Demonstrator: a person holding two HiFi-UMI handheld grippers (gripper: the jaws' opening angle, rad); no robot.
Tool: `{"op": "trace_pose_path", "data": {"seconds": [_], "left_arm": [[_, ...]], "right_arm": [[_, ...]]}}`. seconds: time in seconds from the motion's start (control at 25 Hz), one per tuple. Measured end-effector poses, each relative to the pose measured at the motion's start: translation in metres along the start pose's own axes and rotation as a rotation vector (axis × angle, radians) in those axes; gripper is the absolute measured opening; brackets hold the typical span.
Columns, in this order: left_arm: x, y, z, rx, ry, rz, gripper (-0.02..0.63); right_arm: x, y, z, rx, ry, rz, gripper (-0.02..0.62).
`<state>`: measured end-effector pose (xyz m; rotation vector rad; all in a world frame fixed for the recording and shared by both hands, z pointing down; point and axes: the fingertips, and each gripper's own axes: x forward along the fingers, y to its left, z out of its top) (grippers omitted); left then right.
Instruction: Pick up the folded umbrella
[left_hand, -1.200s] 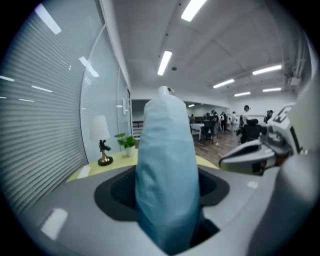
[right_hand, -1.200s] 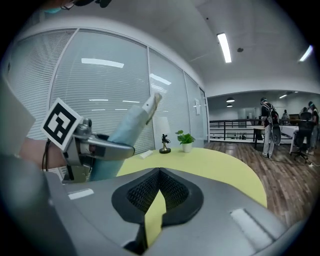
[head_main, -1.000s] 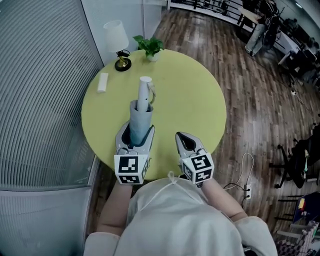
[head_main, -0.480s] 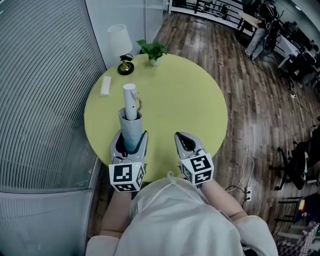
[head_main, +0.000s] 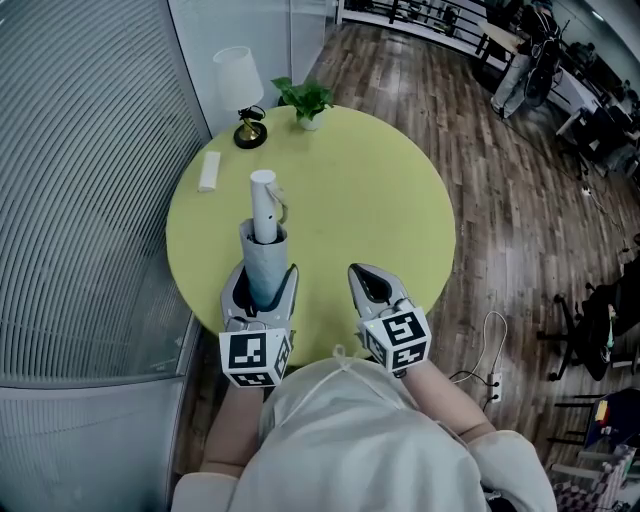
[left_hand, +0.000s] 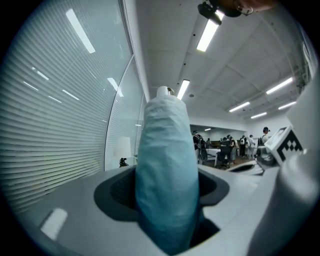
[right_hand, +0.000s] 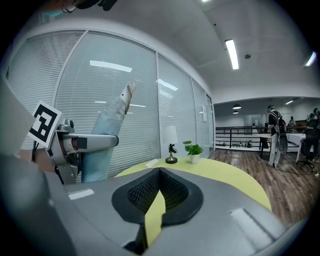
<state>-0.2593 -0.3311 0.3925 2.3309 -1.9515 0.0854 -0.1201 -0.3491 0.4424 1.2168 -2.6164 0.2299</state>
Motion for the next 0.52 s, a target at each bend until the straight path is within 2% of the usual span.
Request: {"op": "trace_pose_path", "data": {"seconds": [0.28,0.52], "left_arm": [[-0.001,-0.002,0.001,0.002,0.003,0.011,0.304],[0.001,0.001,-0.005,-0.007,0.006,-0.020,0.304]], "right_arm": [[0.000,0.003,-0.001,0.005,-0.015,0.028,0.000],[0.011,0.004,0.000,-0.009,-0.011,0.038,0.000]]}}
